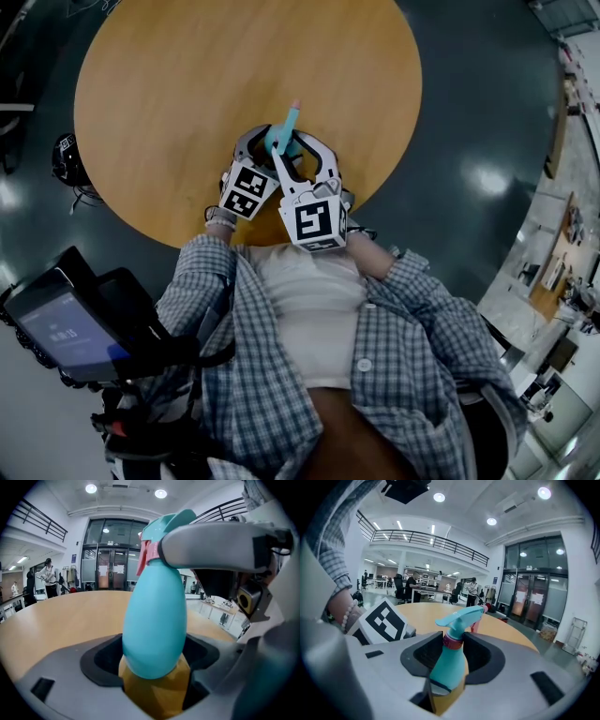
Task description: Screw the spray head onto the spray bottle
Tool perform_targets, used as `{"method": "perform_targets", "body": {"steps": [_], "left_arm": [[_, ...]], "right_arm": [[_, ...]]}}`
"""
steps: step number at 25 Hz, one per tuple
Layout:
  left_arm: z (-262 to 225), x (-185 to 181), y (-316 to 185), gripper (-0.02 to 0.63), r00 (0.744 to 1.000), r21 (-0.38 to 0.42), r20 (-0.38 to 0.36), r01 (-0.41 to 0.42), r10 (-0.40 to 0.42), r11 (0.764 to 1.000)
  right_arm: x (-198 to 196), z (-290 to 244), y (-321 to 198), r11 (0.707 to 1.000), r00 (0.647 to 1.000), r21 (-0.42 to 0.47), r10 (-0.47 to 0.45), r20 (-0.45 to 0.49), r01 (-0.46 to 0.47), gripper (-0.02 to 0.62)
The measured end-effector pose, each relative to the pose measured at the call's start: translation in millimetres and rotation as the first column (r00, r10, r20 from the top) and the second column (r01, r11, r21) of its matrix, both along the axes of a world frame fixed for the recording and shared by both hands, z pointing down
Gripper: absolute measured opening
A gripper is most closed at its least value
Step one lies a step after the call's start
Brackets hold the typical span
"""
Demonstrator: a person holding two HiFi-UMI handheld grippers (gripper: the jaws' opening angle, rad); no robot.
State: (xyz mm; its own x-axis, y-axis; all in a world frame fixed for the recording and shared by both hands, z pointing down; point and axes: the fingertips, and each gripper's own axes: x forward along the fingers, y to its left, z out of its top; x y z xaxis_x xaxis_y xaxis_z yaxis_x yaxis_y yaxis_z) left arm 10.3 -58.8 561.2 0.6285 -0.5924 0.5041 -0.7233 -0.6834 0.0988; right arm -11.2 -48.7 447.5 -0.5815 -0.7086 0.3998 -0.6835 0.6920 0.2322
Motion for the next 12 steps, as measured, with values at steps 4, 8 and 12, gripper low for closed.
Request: {"method": "perform_targets", "body": {"steps": [4,8,12], "left_arm": [[0.4,1.0,-0.8,0.4,1.0,-0.001,0.001,0.001,-0.001,1.0],[0.7,2.2,-2.5,0.4,1.0,-0.001,0.003,0.001,-0.001,1.0],[0.8,1.5,-3.6,0.4,1.0,0.001,0.006,0.001,-0.001,1.0]], "right_arm": [[0.1,0.6,-1.9,0.999,0.999,-0.041,0.003,0.035,-0.002,0.121],[-0.6,-0.1,-3.7,0.998,0.997,-0.057,-0.037,0.067,0.041,0.121],[-0.8,-0.8,-4.0,0.991,0.99,-0.09,-0.094,0.104,0.104,0.121]]}}
